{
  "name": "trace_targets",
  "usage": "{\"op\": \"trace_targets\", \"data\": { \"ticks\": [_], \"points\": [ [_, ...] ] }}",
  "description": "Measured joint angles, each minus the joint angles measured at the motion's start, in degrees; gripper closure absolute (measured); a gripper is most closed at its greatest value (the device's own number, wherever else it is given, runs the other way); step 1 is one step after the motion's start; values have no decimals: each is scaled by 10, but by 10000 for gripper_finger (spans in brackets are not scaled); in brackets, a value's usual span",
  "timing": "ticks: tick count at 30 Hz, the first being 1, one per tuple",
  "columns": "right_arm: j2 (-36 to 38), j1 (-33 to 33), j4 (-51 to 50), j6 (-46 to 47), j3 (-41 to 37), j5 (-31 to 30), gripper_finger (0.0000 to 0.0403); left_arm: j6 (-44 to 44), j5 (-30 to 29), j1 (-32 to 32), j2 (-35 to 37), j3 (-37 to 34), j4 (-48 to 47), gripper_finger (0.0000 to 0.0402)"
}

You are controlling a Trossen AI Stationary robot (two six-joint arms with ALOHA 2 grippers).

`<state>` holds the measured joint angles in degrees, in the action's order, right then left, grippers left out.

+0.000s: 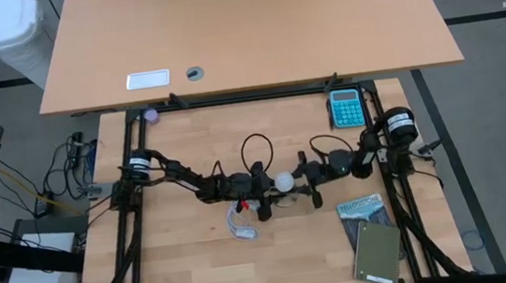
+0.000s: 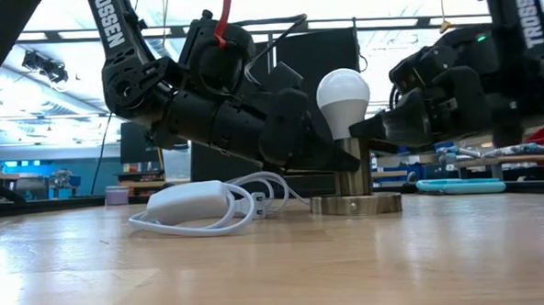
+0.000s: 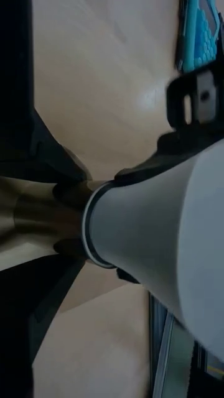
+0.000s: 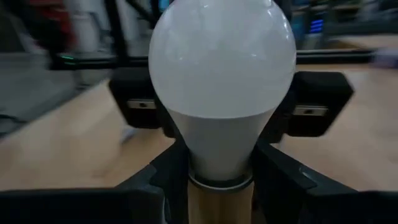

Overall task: Screw lightbulb
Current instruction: Remove the lightbulb from the desk lamp

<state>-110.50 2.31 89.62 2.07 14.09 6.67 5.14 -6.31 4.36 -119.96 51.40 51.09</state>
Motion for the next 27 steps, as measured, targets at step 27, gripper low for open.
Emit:
{"op": "trace_targets", "data": {
  "ticks": [27],
  "points": [
    [2,-103,-27,105,-17,87,126,23,-42,-2,0,2,-9,223]
  ]
}}
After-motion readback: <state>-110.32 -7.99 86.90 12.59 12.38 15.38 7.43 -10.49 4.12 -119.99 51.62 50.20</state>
